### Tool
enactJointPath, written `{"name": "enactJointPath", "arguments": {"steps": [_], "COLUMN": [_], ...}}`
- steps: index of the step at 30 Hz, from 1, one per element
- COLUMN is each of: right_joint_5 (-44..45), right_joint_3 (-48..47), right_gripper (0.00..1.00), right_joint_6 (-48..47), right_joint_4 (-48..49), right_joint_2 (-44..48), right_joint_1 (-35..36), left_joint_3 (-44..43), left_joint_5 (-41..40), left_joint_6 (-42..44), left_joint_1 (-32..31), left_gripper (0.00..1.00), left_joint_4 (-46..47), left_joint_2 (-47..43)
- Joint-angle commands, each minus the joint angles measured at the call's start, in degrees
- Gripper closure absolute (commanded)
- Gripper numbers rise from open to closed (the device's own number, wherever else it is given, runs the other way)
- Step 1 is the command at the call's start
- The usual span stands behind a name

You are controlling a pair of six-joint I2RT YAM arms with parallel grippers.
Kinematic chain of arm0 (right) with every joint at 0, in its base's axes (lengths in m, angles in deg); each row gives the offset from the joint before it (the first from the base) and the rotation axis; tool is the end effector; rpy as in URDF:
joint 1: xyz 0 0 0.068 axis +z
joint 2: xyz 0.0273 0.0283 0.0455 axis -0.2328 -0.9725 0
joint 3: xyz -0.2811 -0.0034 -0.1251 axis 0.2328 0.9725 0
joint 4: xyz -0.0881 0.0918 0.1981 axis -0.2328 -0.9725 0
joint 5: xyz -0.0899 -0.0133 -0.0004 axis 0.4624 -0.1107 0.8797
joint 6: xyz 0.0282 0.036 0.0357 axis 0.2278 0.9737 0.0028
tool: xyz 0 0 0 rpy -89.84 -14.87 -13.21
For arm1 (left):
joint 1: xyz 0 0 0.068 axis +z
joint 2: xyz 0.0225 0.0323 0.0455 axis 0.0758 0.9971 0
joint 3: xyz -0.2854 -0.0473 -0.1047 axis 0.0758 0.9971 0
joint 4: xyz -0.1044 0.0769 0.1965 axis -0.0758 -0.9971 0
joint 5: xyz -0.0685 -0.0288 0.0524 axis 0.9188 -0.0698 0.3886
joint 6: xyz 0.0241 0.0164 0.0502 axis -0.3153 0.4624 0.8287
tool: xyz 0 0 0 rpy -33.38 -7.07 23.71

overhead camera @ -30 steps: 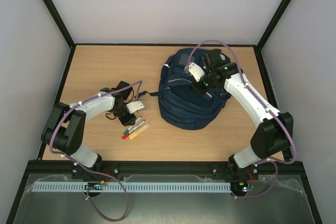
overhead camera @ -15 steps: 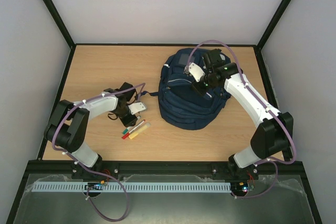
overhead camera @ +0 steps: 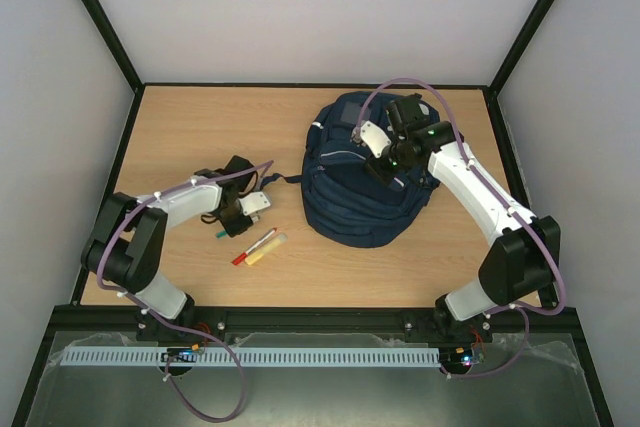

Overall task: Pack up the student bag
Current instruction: Pick up the stationery from the center of the board, then place the stationery in the student bag.

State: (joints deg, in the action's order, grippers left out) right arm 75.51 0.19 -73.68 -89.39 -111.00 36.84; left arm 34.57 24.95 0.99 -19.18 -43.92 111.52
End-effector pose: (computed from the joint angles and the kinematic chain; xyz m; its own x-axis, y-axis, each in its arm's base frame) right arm 0.2707 0.1281 0.3548 -0.3762 -0.6412 -0.6688 -0.7881 0.6010 -0.1329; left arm 0.2316 -0.1001 0.1989 -0.5448 0.8192 -0.1793 0.8117 0.5688 0.1328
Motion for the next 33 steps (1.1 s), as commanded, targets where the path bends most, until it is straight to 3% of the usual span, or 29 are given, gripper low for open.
{"name": "enactJointPath", "arguments": {"steps": [1,13,22,27,33], "right_joint_5": [-3.5,-3.4,-3.7,-4.2,-5.2], "right_joint_3": [0.5,0.2,-0.8,-2.0,-4.3], "right_gripper": [0.99,0.99,0.99,0.99,0.99], "right_joint_6": [0.4,0.3,0.2,0.5,0.1], "right_joint_4": [-0.4,-0.6,-0.7,-1.1,-2.4], "right_joint_2": [2.8,2.9,2.7,2.4,2.3], "right_joint_1": [0.4,0.3,0.3,0.3,0.3], "left_joint_3": [-0.3,-2.0,-13.5,-17.5,-18.0], "left_joint_5": [-3.0,-1.3,12.1,19.8,21.4], "left_joint_6": [0.6,0.3,6.7,8.2,8.2], "left_joint_1": [0.6,0.9,0.0,-5.0,-13.6], "left_gripper": [0.75,0.93,0.96,0.95,0.96], "left_joint_4": [-1.6,-2.7,-7.0,-3.7,6.6], "left_joint_2": [-0.3,-2.1,-10.5,-13.0,-13.3]}}
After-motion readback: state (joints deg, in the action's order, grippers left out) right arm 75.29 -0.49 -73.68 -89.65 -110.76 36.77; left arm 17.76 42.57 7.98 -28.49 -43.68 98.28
